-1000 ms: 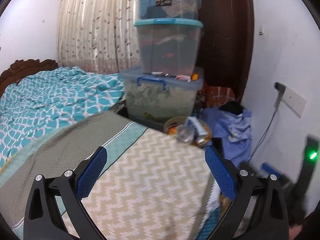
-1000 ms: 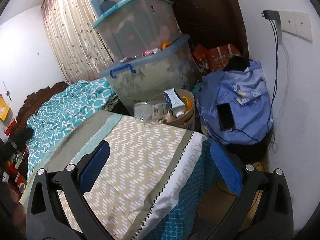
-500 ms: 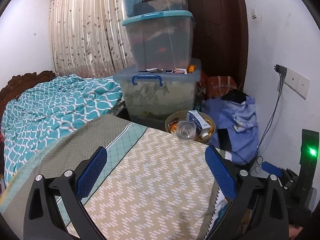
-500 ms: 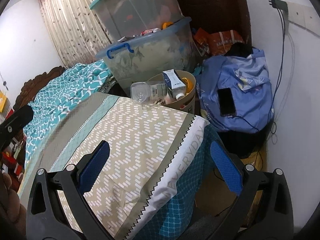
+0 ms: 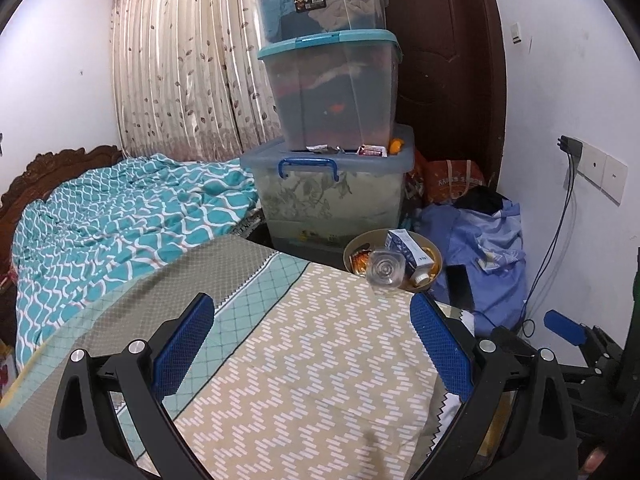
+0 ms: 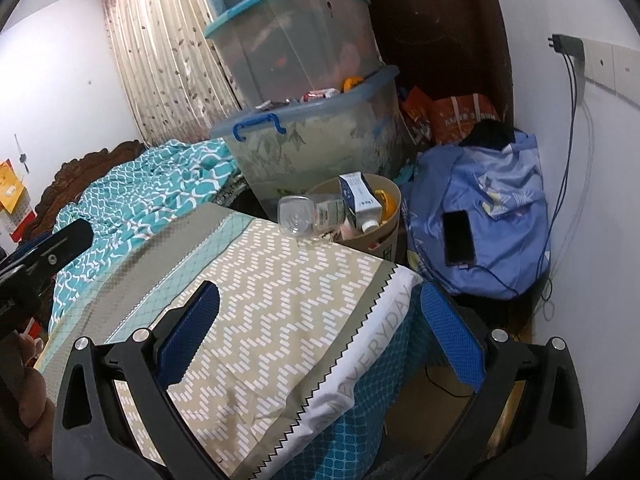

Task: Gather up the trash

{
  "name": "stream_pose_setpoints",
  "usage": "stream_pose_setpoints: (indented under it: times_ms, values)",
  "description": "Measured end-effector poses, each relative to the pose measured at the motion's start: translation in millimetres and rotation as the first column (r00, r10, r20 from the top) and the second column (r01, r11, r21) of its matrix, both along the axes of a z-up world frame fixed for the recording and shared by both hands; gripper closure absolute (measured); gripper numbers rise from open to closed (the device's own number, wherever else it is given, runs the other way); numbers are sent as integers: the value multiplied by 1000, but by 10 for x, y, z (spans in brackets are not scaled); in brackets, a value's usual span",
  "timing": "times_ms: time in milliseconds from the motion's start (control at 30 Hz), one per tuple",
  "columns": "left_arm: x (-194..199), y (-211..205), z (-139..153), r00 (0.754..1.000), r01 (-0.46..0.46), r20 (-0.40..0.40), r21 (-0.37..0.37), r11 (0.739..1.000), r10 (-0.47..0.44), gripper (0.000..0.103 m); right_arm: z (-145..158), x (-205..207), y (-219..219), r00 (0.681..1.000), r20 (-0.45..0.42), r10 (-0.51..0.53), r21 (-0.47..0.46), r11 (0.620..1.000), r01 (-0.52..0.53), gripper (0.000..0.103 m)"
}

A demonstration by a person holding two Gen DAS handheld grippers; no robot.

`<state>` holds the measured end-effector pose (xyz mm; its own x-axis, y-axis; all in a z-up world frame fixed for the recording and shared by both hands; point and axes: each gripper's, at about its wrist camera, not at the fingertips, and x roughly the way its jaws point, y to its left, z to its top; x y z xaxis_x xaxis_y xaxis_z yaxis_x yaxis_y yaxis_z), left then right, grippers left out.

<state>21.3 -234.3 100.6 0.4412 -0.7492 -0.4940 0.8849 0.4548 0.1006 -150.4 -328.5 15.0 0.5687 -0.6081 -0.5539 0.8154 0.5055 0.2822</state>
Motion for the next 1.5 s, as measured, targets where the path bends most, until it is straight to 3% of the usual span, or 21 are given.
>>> stream_pose_setpoints:
  times_ms: [1500]
  values:
    - [14, 56, -7, 999, -12, 31, 16, 1000, 11, 8, 88, 49, 22, 1000, 7, 19, 5, 1000, -19, 3]
